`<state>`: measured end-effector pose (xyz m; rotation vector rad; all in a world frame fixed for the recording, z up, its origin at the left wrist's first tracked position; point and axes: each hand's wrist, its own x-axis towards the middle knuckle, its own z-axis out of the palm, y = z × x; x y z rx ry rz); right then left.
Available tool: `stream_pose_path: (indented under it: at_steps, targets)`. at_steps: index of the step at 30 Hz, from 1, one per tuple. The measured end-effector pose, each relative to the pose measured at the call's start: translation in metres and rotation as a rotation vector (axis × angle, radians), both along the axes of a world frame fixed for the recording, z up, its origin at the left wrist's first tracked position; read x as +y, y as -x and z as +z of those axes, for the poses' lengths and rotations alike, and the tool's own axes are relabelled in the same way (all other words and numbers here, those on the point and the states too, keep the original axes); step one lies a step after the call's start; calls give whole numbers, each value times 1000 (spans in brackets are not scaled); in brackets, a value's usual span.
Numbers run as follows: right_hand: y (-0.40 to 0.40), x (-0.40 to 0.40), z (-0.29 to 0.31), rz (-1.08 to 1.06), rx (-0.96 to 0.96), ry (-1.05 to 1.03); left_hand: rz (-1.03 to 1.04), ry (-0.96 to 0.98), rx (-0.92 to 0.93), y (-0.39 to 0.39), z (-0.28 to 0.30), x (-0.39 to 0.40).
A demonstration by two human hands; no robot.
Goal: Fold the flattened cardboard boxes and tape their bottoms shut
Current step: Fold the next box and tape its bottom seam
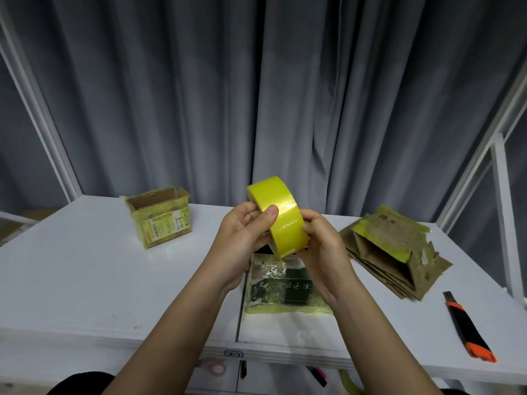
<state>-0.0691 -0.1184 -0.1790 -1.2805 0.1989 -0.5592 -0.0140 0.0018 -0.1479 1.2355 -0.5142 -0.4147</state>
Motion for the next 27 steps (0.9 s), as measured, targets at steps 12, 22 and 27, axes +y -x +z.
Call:
stream_pose_path:
  at_steps: [12,22,27]
  targets:
    - [0,-1,0,-58,18,35,-7,-5,26,0,-1,-3]
    - [3,-3,-5,41,-37,-5,-23,12,42,-2,-2,-3]
    - [0,0,-4,-24,-14,9,-10,5,45,0,-4,-3]
